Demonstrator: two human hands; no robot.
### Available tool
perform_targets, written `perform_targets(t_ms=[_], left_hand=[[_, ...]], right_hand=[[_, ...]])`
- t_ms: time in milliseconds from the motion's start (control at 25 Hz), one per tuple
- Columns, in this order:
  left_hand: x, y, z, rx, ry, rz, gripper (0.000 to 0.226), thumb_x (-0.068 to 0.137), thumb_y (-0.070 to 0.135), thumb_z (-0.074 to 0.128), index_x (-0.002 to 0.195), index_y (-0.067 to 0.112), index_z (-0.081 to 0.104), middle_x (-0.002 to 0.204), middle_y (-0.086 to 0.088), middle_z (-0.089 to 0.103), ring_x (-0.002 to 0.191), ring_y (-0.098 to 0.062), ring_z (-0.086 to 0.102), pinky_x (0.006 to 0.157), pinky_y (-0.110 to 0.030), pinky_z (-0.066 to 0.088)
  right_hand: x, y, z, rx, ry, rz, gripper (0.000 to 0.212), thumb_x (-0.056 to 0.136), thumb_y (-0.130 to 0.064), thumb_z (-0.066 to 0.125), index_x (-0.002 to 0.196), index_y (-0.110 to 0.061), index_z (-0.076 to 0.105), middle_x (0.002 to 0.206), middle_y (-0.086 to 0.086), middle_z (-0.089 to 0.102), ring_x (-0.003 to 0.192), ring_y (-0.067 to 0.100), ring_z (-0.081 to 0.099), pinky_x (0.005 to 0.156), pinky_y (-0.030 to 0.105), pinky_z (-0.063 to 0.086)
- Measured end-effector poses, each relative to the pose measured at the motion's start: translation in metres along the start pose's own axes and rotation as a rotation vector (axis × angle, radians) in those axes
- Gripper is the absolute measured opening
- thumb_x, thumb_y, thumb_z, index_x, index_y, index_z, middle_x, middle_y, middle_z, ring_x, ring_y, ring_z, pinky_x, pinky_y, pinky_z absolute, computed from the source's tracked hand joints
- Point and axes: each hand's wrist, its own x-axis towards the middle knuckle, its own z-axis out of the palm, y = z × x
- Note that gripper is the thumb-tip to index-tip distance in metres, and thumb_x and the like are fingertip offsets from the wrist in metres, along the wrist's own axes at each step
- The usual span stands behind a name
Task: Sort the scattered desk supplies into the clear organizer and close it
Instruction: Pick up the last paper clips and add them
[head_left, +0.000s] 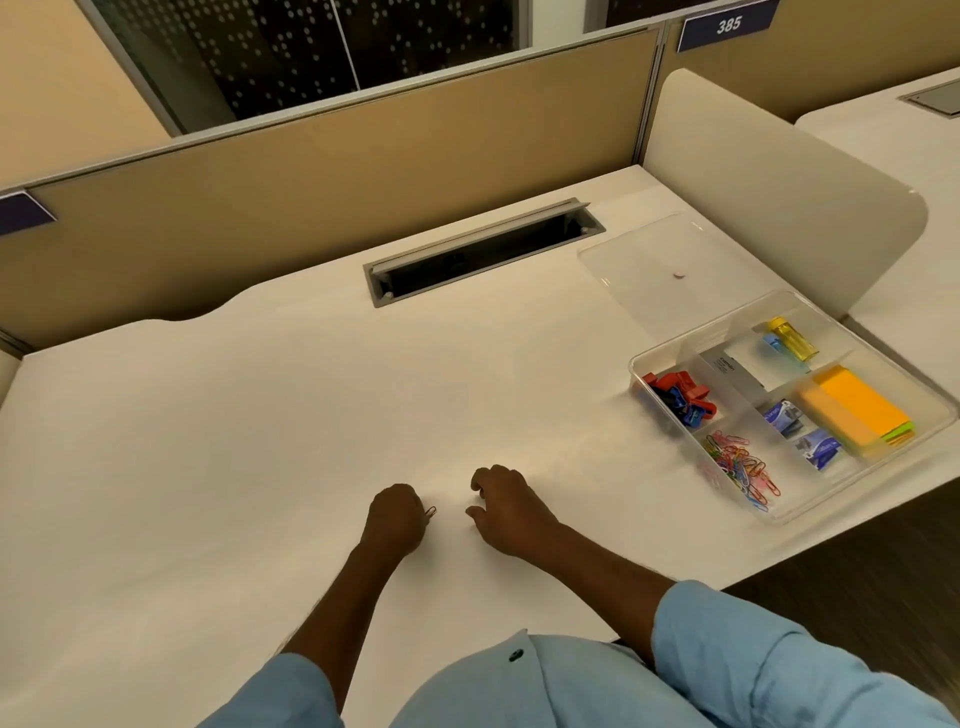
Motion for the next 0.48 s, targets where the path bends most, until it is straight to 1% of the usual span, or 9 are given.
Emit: perform_targets(t_ms=[40,80,160,200,240,320,360,400,480], left_hand=[[-0.001,0.005,-0.001,-0.046,0.011,0.014,0.021,0.089,0.013,0.056,0.069,0.016,0.05,0.099,-0.014,0.066,0.096,-0.028,0.06,0.079,-0.031,0.044],[0.0,0.01,-0.002,-0.132,0.026,0.024,0.025,0.086,0.007,0.056,0.064,0.017,0.049,0.095,-0.013,0.068,0.088,-0.026,0.061,0.075,-0.031,0.045],[0.001,0.026,-0.006,-0.363,0.026,0.035,0.026,0.082,-0.001,0.058,0.063,0.015,0.055,0.079,-0.01,0.068,0.07,-0.022,0.06,0.069,-0.033,0.05],[0.001,0.035,-0.009,-0.441,0.015,0.055,0.024,0.082,-0.001,0.06,0.063,0.014,0.058,0.072,-0.007,0.067,0.064,-0.02,0.06,0.067,-0.033,0.052],[0.001,0.044,-0.012,-0.49,0.012,0.087,0.022,0.081,0.0,0.063,0.065,0.013,0.06,0.068,-0.005,0.066,0.059,-0.017,0.06,0.063,-0.03,0.053],[0.001,0.061,-0.019,-0.57,0.027,0.142,0.012,0.079,0.004,0.068,0.069,0.009,0.064,0.065,-0.003,0.066,0.056,-0.014,0.061,0.057,-0.021,0.051],[0.003,0.07,-0.021,-0.608,0.035,0.162,0.009,0.078,0.006,0.07,0.071,0.007,0.065,0.065,-0.003,0.066,0.056,-0.015,0.062,0.057,-0.022,0.051],[0.005,0.078,-0.022,-0.637,0.041,0.18,0.007,0.078,0.006,0.07,0.072,0.005,0.066,0.066,-0.004,0.067,0.056,-0.017,0.062,0.06,-0.026,0.052],[0.006,0.099,-0.022,-0.66,0.051,0.22,0.006,0.077,0.006,0.07,0.074,0.004,0.066,0.067,-0.005,0.068,0.057,-0.018,0.062,0.064,-0.031,0.052]], right_hand=[[0.001,-0.001,-0.002,0.024,0.006,0.001,0.033,0.09,-0.027,0.057,0.119,-0.014,0.05,0.116,0.007,0.055,0.11,0.026,0.051,0.091,0.036,0.045],[0.001,-0.001,-0.006,0.055,0.009,0.004,0.035,0.09,-0.027,0.057,0.123,-0.015,0.049,0.117,0.008,0.056,0.11,0.025,0.052,0.09,0.035,0.046],[0.0,-0.004,-0.017,0.128,0.022,0.003,0.035,0.091,-0.022,0.056,0.126,-0.016,0.052,0.115,0.009,0.059,0.105,0.024,0.057,0.088,0.032,0.046],[-0.001,-0.005,-0.024,0.167,0.044,-0.009,0.03,0.092,-0.018,0.055,0.121,-0.015,0.057,0.111,0.009,0.063,0.099,0.023,0.06,0.085,0.031,0.048],[-0.002,-0.005,-0.032,0.202,0.073,-0.022,0.023,0.092,-0.013,0.053,0.112,-0.012,0.063,0.103,0.009,0.066,0.092,0.023,0.062,0.082,0.033,0.051],[-0.003,-0.002,-0.051,0.26,0.147,-0.038,0.019,0.09,-0.006,0.05,0.097,-0.007,0.068,0.092,0.01,0.07,0.083,0.022,0.064,0.078,0.037,0.053],[-0.003,0.0,-0.061,0.292,0.168,-0.029,0.02,0.09,-0.005,0.05,0.096,-0.007,0.069,0.093,0.009,0.071,0.083,0.022,0.066,0.079,0.035,0.053],[-0.004,0.004,-0.073,0.335,0.168,-0.007,0.02,0.091,-0.006,0.05,0.099,-0.008,0.069,0.095,0.007,0.071,0.085,0.02,0.067,0.08,0.032,0.054],[-0.007,0.014,-0.092,0.43,0.148,0.047,0.02,0.091,-0.013,0.053,0.104,-0.011,0.068,0.099,0.004,0.071,0.088,0.016,0.067,0.082,0.027,0.054]])
